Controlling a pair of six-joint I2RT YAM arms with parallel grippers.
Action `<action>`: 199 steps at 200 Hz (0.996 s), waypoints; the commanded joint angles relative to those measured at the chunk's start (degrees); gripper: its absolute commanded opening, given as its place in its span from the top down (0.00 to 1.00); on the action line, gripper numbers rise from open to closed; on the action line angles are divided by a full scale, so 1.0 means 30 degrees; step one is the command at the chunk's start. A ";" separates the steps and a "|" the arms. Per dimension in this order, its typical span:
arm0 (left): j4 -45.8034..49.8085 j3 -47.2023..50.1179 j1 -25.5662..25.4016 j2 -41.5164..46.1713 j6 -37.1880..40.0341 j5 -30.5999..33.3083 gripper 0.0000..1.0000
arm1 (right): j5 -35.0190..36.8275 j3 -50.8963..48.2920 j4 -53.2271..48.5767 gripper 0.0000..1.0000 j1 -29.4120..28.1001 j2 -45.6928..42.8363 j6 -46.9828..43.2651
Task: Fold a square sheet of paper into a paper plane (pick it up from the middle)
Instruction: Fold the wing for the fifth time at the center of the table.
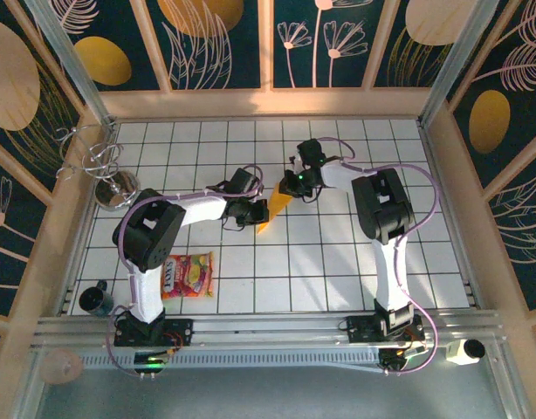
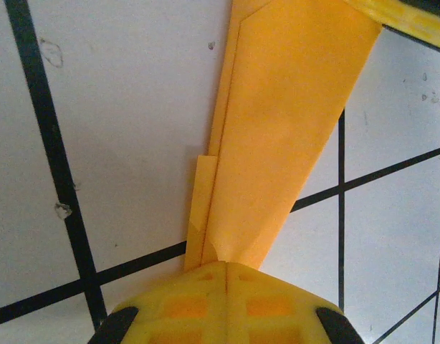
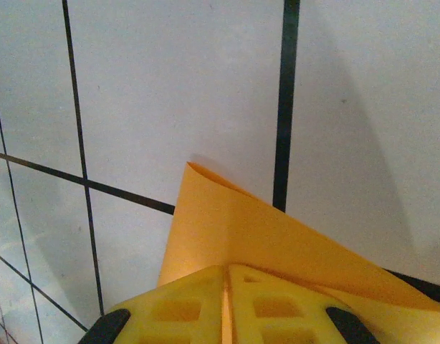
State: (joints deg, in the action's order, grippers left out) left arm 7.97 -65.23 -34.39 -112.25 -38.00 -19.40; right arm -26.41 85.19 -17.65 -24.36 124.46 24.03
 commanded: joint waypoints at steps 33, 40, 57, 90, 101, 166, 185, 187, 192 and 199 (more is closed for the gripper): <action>-0.0452 -0.1074 0.0155 0.0530 -0.0168 -0.0936 0.93 | 0.1420 0.0059 -0.1177 0.90 0.0105 0.0692 -0.0398; -0.0792 -0.1355 0.0170 0.0502 -0.0346 -0.0973 0.91 | 0.1422 0.0059 -0.1174 0.90 0.0103 0.0670 -0.0334; -0.1161 -0.2084 0.0201 -0.0100 -0.0843 -0.0895 0.91 | 0.1309 0.0051 -0.1062 0.90 0.0122 0.0619 -0.0193; -0.0494 -0.3007 0.0198 -0.1405 -0.1164 0.0091 0.94 | 0.0910 -0.0058 -0.0720 0.91 0.0122 0.0411 0.0090; -0.0058 -0.3287 0.0201 -0.1799 -0.1179 0.0252 0.94 | 0.0768 -0.0027 -0.0662 0.91 0.0173 0.0307 0.0105; 0.1461 -0.3539 0.0187 -0.2743 -0.0915 0.1146 0.96 | -0.0759 0.0023 0.0672 0.91 0.0263 -0.1330 -0.0093; 0.1706 -0.3372 0.0170 -0.2838 -0.0838 0.1396 0.96 | -0.0750 -0.0817 0.0956 0.91 0.0096 -0.1850 -0.0206; 0.1731 -0.3366 0.0181 -0.2853 -0.0817 0.1434 0.96 | -0.0747 -0.0869 0.0982 0.91 0.0093 -0.1901 -0.0200; 0.1789 -0.3338 0.0180 -0.2847 -0.0789 0.1498 0.96 | -0.0719 -0.1188 0.1058 0.91 0.0042 -0.1990 -0.0217; 0.1904 -0.3330 0.0208 -0.2873 -0.0778 0.1586 0.96 | -0.0636 -0.1589 0.1157 0.91 -0.0036 -0.2144 -0.0146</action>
State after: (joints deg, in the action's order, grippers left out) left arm 8.56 -75.22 -34.06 -119.33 -40.80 -17.30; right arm -27.53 83.74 -15.77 -23.99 122.30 24.27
